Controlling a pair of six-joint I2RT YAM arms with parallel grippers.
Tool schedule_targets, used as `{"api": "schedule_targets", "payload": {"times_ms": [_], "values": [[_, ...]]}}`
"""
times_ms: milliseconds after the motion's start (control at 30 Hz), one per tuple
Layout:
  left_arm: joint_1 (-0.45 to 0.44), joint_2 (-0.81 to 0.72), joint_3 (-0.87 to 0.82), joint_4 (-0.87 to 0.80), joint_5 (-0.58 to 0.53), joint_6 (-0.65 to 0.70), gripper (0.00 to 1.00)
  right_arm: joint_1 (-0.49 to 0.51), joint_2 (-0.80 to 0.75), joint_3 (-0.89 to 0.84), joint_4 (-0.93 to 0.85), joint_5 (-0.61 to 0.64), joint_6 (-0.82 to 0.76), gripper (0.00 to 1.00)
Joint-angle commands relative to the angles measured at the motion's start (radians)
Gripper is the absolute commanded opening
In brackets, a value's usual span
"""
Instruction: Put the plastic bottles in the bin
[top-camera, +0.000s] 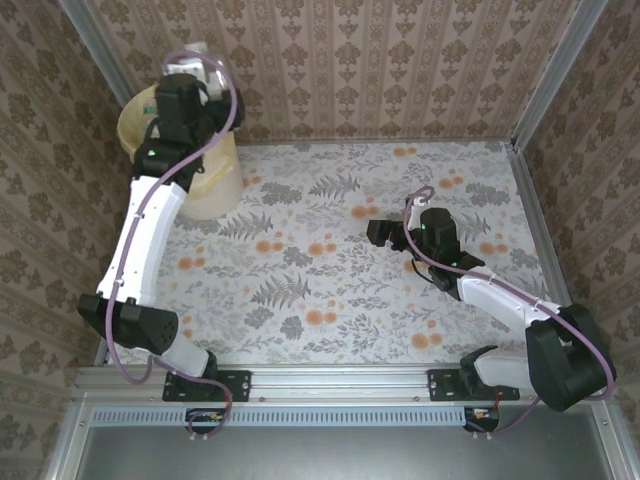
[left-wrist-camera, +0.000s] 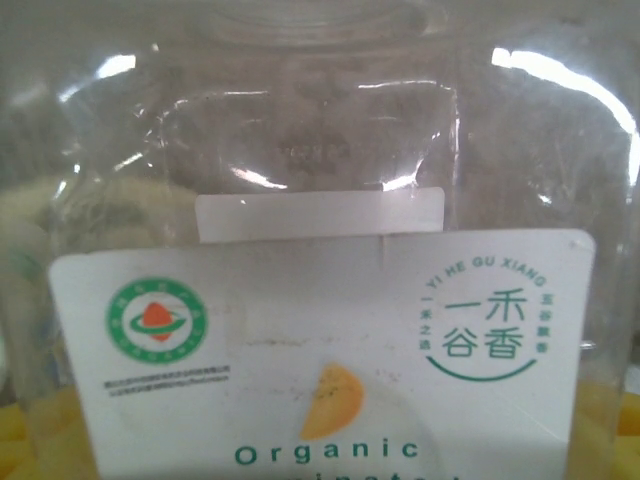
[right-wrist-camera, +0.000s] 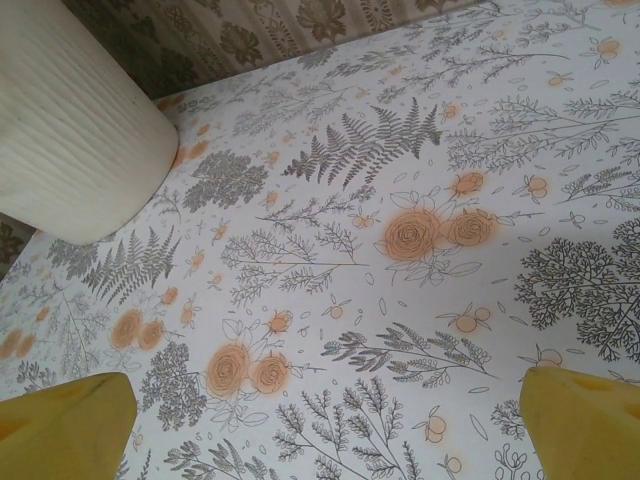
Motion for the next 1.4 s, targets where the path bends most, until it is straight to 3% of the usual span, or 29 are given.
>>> {"api": "schedule_targets", "payload": {"times_ms": [0,267,567,633,767,967,1367], "values": [[0.063,0.025,0.087,0.037,-0.025,0.094,0.68,-0.001,-0.004,0.024,0.021,-0.011,-0.011,1.00],[0.181,0.133,0.200,0.051,0.000,0.147,0.68,0.002,-0.018,0.024,0.011,-0.005,-0.010,1.00],[0.290,0.279,0.298,-0.145,0.079,0.062,0.69,0.004,-0.062,0.005,-0.022,0.019,-0.014,1.00],[0.310,0.296,0.287,-0.169,0.109,0.034,0.75,0.006,-0.071,0.000,-0.028,0.025,-0.015,1.00],[0.336,0.335,0.341,-0.237,0.181,-0.002,0.97,0.006,-0.091,-0.010,-0.040,0.033,-0.020,1.00],[0.336,0.271,0.354,-0.215,0.273,-0.031,1.00,0.006,-0.115,-0.024,-0.048,0.075,-0.030,1.00],[0.335,0.086,0.156,-0.108,0.472,-0.105,1.00,-0.001,-0.143,-0.049,-0.062,0.209,-0.011,1.00]]}}
